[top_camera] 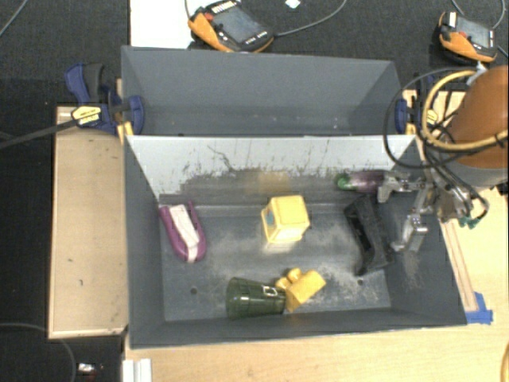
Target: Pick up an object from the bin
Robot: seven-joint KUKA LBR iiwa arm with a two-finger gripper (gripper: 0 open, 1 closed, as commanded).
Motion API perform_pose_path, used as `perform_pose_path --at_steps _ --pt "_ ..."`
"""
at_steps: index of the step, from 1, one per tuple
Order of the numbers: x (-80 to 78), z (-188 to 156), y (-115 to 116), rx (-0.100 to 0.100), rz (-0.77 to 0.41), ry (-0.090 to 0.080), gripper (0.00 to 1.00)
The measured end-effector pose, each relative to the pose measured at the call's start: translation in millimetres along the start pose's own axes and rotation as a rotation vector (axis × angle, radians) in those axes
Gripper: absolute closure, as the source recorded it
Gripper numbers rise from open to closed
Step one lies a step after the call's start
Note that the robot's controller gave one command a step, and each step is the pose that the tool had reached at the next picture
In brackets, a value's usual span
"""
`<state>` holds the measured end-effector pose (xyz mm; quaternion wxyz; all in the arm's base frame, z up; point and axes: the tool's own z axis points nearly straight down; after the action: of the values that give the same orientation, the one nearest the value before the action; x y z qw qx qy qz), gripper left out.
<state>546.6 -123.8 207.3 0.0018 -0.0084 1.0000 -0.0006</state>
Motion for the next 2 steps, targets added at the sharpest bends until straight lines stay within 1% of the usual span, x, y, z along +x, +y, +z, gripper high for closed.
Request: perform_pose_path --at_steps 1,2 --pt "0.0 0 0 0.000 0.000 0.000 0.00" --pt "-3.4 67 14 0.001 -0.184 -0.006 0.00"
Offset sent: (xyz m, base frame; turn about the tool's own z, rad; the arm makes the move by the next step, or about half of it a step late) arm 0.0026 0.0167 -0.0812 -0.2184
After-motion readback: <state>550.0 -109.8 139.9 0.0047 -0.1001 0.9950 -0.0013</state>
